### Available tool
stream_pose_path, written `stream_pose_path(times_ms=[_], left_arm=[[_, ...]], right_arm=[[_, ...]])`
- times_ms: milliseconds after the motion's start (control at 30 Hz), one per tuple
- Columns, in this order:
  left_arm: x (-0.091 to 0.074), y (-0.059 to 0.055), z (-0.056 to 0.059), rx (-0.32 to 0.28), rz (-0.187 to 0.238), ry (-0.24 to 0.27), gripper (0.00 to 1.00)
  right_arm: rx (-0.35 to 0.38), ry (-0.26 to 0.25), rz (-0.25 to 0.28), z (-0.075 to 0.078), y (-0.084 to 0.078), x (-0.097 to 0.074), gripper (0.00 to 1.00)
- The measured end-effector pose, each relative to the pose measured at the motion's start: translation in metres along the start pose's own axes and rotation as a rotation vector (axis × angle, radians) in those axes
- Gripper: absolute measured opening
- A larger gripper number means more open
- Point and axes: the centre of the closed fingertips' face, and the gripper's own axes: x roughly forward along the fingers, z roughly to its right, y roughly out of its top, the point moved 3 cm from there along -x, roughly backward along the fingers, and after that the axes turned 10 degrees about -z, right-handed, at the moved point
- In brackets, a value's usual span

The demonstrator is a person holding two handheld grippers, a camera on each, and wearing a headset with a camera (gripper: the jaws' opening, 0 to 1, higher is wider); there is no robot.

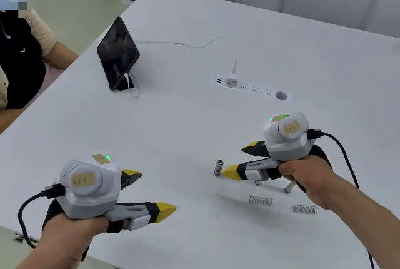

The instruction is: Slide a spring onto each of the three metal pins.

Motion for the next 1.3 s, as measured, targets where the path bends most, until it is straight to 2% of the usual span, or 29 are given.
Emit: stream_pose_path(times_ms=[267, 433, 733, 833, 1300], left_arm=[[0.0, 0.0, 0.003, 0.005, -0.002, -0.006, 0.66], [0.0, 0.001, 0.003, 0.01, -0.003, -0.007, 0.67], [0.004, 0.002, 0.007, 0.024, -0.011, -0.017, 0.67], [0.006, 0.003, 0.009, 0.033, -0.016, -0.021, 0.67], [0.017, 0.014, 0.018, 0.055, -0.017, -0.045, 0.68]], right_arm=[[0.046, -0.014, 0.035, -0.004, -0.008, -0.011, 0.59], [0.075, -0.028, 0.036, -0.007, -0.019, -0.018, 0.65], [0.17, -0.031, 0.123, -0.012, -0.038, -0.037, 0.68], [0.19, -0.038, 0.134, -0.012, -0.046, -0.043, 0.69], [0.262, -0.071, 0.177, -0.011, -0.078, -0.064, 0.73]])
